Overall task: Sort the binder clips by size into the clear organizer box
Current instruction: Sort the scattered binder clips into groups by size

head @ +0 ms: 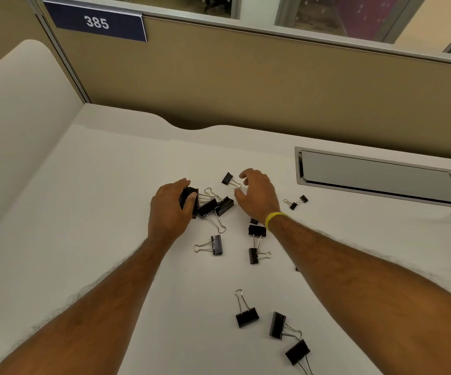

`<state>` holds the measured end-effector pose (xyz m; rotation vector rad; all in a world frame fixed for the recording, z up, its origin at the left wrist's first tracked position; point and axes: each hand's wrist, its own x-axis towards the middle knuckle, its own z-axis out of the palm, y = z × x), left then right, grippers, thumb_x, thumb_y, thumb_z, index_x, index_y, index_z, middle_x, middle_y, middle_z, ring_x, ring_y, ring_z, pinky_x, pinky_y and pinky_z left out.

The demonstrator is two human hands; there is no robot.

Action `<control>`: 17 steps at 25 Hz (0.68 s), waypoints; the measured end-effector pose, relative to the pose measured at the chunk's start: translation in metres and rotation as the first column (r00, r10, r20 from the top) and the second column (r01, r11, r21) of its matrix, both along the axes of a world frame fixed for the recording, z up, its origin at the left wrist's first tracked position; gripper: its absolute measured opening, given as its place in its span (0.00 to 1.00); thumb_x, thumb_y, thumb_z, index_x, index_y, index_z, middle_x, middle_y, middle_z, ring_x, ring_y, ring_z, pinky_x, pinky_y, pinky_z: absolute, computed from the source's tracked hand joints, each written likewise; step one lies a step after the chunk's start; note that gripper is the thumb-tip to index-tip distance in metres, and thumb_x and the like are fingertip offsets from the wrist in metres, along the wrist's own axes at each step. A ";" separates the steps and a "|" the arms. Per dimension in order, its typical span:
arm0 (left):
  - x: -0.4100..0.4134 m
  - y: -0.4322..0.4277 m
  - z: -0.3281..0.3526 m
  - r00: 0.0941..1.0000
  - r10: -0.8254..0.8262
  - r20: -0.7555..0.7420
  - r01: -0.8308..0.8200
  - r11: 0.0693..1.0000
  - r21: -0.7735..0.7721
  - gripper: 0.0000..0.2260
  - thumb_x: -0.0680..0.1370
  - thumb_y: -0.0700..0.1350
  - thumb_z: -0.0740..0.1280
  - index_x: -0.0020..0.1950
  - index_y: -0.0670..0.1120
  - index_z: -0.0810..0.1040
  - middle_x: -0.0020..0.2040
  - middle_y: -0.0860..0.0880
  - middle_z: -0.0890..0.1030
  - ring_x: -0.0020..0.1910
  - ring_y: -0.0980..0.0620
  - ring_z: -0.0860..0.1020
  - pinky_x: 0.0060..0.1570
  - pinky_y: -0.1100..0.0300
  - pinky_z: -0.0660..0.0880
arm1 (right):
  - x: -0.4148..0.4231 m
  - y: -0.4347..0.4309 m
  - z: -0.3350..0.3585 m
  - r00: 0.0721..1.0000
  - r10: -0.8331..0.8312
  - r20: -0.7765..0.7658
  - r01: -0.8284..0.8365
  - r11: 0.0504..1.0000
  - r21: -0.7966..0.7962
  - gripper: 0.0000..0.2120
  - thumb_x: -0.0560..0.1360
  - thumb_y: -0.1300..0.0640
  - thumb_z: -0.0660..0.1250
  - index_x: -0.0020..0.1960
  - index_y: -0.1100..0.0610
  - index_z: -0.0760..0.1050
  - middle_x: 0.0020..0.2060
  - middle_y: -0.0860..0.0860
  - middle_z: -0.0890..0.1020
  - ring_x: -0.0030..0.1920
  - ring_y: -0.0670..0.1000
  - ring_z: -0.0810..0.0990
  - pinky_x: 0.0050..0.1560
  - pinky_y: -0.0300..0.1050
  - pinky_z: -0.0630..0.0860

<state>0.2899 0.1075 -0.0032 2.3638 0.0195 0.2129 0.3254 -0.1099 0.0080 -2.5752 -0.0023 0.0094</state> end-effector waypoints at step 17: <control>-0.005 -0.016 0.010 0.992 -0.013 0.122 0.015 1.000 -0.011 0.15 0.77 0.48 0.68 0.64 0.48 0.76 0.58 0.51 0.80 0.60 0.50 0.74 0.62 0.51 0.68 | 0.053 0.017 -0.011 0.993 0.111 -0.035 -0.112 0.993 -0.034 0.13 0.74 0.57 0.69 0.57 0.58 0.77 0.53 0.54 0.78 0.55 0.55 0.77 0.56 0.49 0.75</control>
